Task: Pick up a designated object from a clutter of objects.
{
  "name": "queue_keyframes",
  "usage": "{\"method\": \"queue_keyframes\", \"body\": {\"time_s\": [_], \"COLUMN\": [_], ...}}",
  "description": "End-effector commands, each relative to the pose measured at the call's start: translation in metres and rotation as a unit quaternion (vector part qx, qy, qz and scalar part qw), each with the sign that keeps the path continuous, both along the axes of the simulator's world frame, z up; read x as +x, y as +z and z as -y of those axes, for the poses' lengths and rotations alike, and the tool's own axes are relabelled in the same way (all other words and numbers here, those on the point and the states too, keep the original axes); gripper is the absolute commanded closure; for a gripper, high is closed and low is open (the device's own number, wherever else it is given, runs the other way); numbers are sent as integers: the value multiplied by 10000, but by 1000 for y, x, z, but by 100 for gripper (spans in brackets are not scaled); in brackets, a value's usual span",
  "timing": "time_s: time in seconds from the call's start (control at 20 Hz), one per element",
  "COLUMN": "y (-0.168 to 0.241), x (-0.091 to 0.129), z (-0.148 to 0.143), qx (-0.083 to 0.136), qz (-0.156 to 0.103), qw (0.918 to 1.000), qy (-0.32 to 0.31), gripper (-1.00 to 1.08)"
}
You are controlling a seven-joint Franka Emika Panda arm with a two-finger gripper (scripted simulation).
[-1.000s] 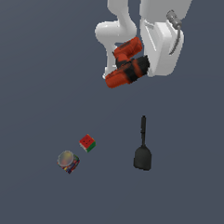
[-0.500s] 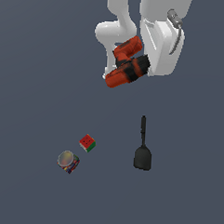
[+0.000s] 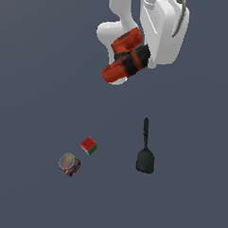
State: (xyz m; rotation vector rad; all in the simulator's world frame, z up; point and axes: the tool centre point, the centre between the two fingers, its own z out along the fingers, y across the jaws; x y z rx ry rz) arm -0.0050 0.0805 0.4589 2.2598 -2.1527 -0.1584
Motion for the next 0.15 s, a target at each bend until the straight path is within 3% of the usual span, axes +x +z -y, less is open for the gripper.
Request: {"method": "queue_keyframes", "body": {"time_s": [0.0,0.1], "y": [7,7], "x": [1,2], "z": [2,2], "qx": [4,4], "qz": [27,27], "qw": [10000,10000], "qy": [3,3], "gripper": [108,108]}}
